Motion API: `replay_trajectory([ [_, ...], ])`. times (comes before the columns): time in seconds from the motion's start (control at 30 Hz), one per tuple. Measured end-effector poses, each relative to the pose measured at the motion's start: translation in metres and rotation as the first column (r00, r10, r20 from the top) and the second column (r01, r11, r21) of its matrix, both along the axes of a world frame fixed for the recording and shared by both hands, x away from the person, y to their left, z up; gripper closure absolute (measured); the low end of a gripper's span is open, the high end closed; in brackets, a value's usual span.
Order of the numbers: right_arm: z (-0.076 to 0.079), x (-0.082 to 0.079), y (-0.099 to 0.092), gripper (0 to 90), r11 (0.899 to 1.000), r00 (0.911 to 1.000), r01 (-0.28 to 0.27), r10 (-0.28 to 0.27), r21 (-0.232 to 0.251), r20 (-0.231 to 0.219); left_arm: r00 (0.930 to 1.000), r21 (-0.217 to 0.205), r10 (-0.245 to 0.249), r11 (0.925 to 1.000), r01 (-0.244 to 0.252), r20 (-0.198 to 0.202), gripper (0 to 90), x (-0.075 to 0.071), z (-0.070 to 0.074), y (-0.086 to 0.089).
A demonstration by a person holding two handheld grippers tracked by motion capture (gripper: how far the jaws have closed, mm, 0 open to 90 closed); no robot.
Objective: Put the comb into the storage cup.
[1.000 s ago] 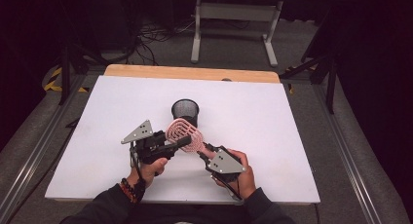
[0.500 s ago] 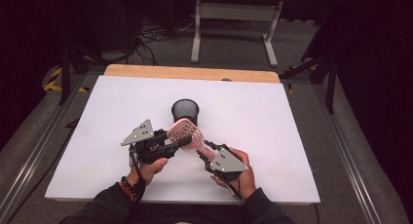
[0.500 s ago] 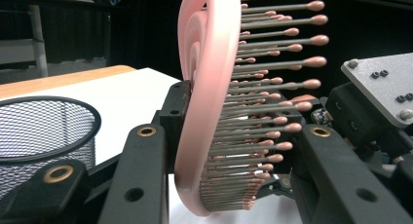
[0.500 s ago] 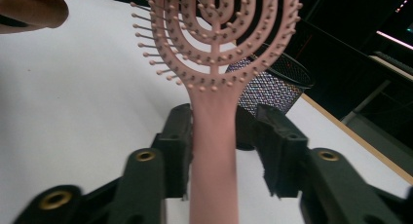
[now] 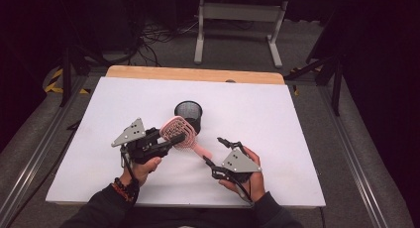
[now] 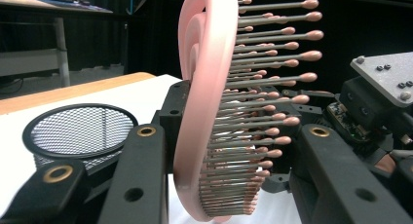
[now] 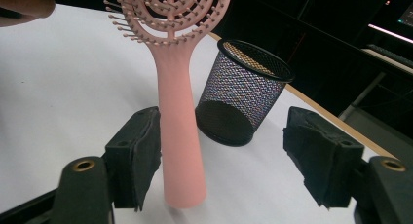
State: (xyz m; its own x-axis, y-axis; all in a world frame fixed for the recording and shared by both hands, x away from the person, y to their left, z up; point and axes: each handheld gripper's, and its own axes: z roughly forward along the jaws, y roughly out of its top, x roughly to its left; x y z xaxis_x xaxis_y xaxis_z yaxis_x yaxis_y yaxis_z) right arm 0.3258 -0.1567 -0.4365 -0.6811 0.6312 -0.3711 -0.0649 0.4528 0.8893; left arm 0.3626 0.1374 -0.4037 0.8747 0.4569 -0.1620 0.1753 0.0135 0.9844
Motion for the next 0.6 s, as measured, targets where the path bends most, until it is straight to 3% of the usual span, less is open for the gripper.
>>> replay_trajectory([
  [0.33,0.001,-0.001,-0.005,26.3,1.000,0.9999,0.014,-0.014,0.000,0.005,0.9998,0.013,0.010,0.9999,-0.011,0.017,62.4,0.000,0.001,0.007],
  [0.6,0.002,-0.001,-0.010,23.2,0.999,0.9993,0.038,-0.038,0.005,0.007,0.9986,0.050,0.046,0.9976,-0.047,0.028,62.5,0.001,0.002,0.012],
])
